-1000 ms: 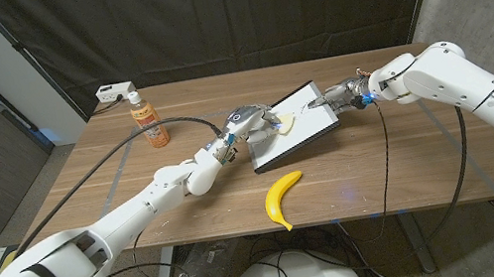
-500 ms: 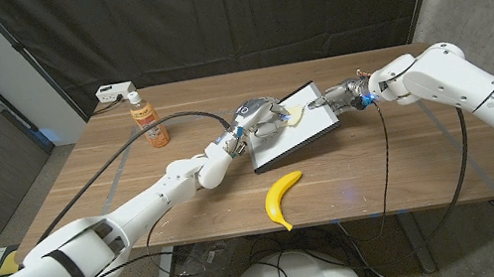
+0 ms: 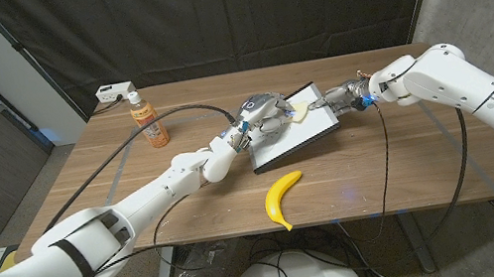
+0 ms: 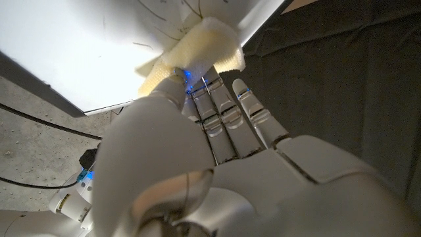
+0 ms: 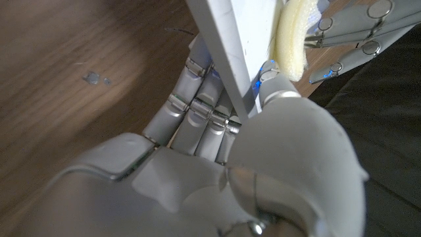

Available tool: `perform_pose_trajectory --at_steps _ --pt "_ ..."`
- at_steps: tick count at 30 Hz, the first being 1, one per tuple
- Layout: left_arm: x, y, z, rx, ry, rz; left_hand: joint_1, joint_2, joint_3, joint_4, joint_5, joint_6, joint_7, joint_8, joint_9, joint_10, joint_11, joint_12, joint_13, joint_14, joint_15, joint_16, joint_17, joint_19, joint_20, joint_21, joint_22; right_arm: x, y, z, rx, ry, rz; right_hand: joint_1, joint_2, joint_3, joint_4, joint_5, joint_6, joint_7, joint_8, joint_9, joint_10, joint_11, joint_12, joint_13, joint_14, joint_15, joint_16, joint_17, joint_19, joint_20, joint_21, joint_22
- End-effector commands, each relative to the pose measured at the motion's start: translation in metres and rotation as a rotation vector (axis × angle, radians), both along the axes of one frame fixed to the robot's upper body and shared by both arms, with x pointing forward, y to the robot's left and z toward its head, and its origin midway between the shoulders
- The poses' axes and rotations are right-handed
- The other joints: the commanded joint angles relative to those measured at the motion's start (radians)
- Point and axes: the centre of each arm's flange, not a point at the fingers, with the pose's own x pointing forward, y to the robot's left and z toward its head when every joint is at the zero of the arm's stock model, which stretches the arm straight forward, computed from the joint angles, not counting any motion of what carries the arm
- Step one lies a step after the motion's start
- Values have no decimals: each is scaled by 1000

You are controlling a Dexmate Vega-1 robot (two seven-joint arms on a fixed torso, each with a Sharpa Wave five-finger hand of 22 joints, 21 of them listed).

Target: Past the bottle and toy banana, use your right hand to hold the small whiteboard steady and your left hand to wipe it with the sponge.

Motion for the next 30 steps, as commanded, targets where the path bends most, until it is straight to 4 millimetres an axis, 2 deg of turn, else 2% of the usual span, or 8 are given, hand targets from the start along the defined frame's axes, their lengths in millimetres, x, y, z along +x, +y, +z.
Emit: perform_pose_trajectory --at_steps 1,10,18,23,30 --pt "-2 24 -32 47 59 45 -4 -4 4 7 4 9 5 4 5 15 -8 -1 4 -6 -38 -3 2 -5 -90 -3 0 1 -5 1 -8 11 -14 61 66 6 -2 5 7 -3 -5 3 4 -1 -3 5 7 0 8 3 -1 -55 4 2" --pt "-11 57 -41 12 75 93 -6 -5 5 10 4 8 6 4 5 17 -7 -4 7 -9 -37 -4 2 -4 -92 -3 0 3 -2 6 -10 -4 -13 62 67 6 -2 5 7 -4 -7 3 5 -1 -4 6 7 -1 7 4 -2 -55 8 1" --pt "-14 73 -48 -19 101 118 -7 -5 7 11 4 8 6 4 5 16 -4 -7 10 -8 -37 -3 2 -4 -91 -4 0 2 -4 5 -2 -8 -16 62 66 6 -2 5 9 -4 -8 4 7 0 -5 7 7 0 7 5 -5 -55 11 -1" --pt "-14 73 -49 -5 98 118 -6 -5 8 12 4 8 5 4 5 17 -3 -9 13 -9 -38 -4 3 -3 -91 -4 0 2 -3 5 -3 -9 -14 62 66 6 -2 5 9 -3 -9 4 7 1 -6 7 7 -1 7 5 -6 -55 13 -2" --pt "-13 58 -40 9 67 80 -5 -5 11 12 5 9 6 4 5 17 -2 -11 15 -10 -40 -4 3 -2 -90 -5 0 1 -1 4 3 -11 -10 62 66 6 -2 5 10 -4 -10 5 7 1 -6 8 7 -1 7 5 -6 -55 17 -1"
